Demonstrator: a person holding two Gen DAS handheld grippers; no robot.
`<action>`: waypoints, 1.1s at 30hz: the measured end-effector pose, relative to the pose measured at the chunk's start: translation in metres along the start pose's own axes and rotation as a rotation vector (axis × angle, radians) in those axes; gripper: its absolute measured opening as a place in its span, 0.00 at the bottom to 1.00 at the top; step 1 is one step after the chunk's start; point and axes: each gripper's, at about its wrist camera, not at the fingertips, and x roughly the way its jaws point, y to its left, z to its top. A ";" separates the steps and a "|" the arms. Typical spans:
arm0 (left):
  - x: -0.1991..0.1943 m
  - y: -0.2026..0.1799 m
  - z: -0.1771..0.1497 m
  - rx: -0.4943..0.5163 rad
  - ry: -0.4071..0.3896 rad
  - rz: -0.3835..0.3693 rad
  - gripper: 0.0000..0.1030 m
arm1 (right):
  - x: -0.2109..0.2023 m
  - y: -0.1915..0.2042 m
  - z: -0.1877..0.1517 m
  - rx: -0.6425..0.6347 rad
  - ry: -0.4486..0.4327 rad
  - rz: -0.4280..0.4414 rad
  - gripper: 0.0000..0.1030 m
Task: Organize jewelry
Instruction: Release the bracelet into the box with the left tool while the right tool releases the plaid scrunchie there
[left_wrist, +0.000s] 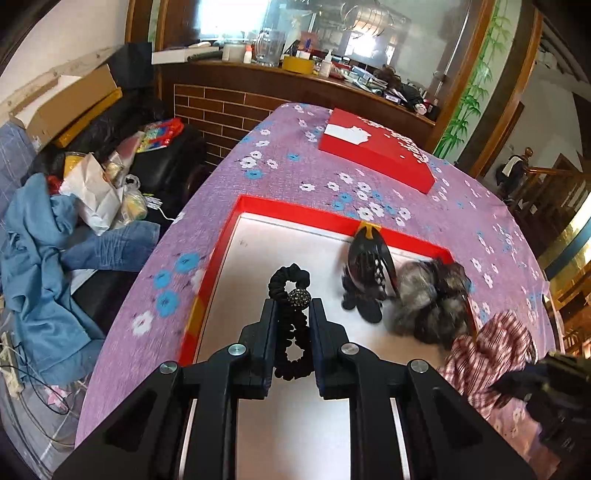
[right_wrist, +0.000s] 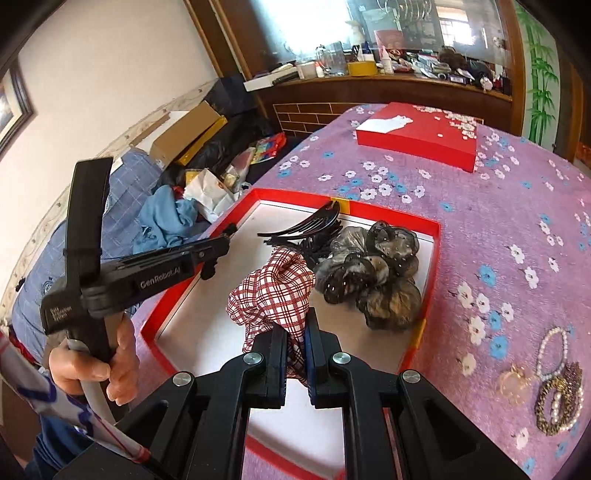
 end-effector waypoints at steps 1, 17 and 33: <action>0.005 0.000 0.003 0.000 0.010 -0.002 0.16 | 0.006 -0.002 0.003 0.006 0.005 -0.005 0.09; 0.068 -0.006 0.035 0.035 0.078 0.043 0.16 | 0.067 -0.009 0.029 0.020 0.058 -0.054 0.09; 0.041 -0.011 0.031 0.047 0.022 0.052 0.41 | 0.028 -0.017 0.021 0.033 -0.003 -0.006 0.21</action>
